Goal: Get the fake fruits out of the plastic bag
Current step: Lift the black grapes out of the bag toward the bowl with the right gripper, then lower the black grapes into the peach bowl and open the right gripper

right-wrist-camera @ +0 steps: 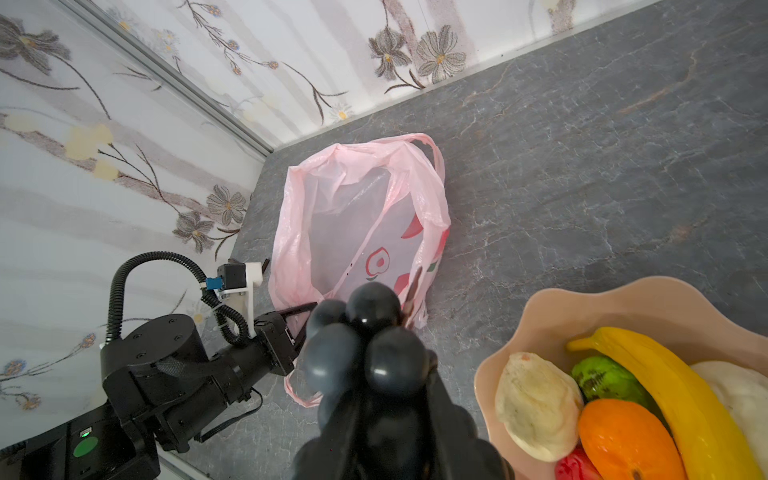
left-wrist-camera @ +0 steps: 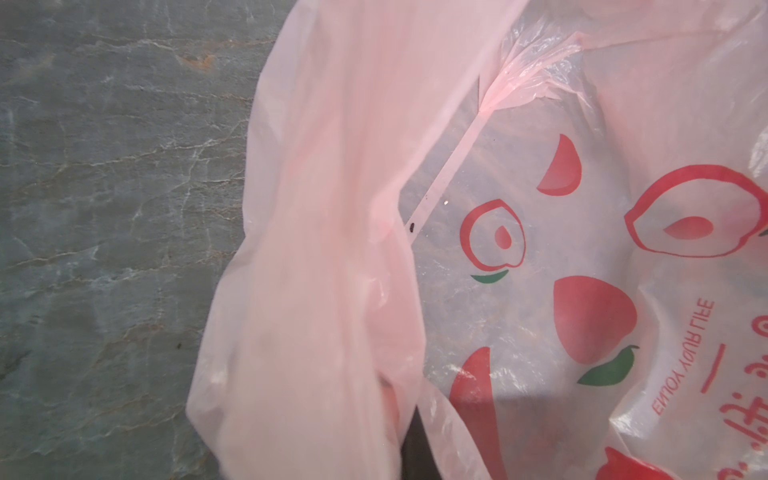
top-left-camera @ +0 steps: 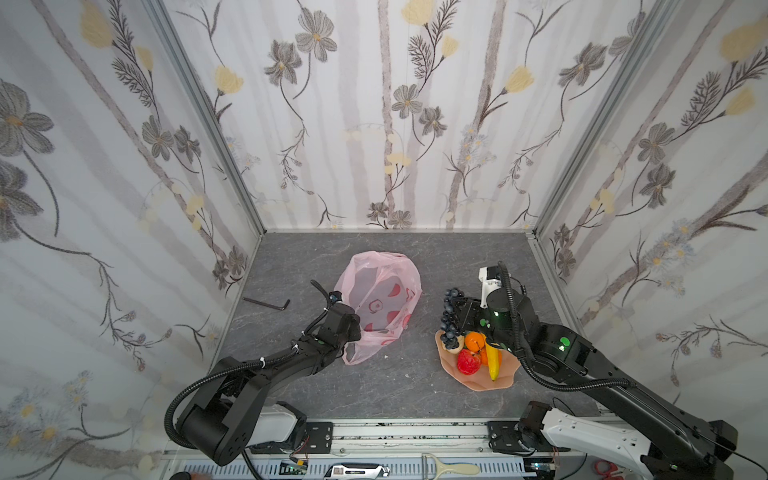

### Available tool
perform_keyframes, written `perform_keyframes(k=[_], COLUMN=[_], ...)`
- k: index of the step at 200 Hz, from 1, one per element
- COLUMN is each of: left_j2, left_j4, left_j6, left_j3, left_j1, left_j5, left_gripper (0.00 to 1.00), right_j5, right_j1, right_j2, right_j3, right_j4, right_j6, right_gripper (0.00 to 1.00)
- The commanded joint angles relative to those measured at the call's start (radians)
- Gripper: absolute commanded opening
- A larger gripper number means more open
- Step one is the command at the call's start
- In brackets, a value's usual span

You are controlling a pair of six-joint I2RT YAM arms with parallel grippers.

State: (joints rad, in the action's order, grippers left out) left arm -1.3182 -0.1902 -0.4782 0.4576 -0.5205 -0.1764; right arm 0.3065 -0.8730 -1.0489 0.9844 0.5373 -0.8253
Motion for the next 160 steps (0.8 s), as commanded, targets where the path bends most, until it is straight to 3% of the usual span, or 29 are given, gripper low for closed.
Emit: perform_keyframes(k=[1,93,160], left_j2=[-0.001,-0.011,-0.01], left_j4=[-0.031,-0.031,-0.032], left_j6=[0.002,0.0,0.002], left_j3=[-0.002,0.0,0.001], left_j1=[0.0,0.001,0.001], left_j5=[-0.001,-0.007,-0.003], left_gripper=[0.03,0.04,0.04], right_j5=[0.025,0.039,0.101], right_j1=[-0.003,-0.006,0.001], right_j2=[0.051,0.29,0.425], right_j3=[-0.033,-0.171,-0.309], right_j4=[0.044,0.218,0.248], right_j6=[-0.066,-0.185,-0.255], right_gripper=[0.23,0.24,0.26])
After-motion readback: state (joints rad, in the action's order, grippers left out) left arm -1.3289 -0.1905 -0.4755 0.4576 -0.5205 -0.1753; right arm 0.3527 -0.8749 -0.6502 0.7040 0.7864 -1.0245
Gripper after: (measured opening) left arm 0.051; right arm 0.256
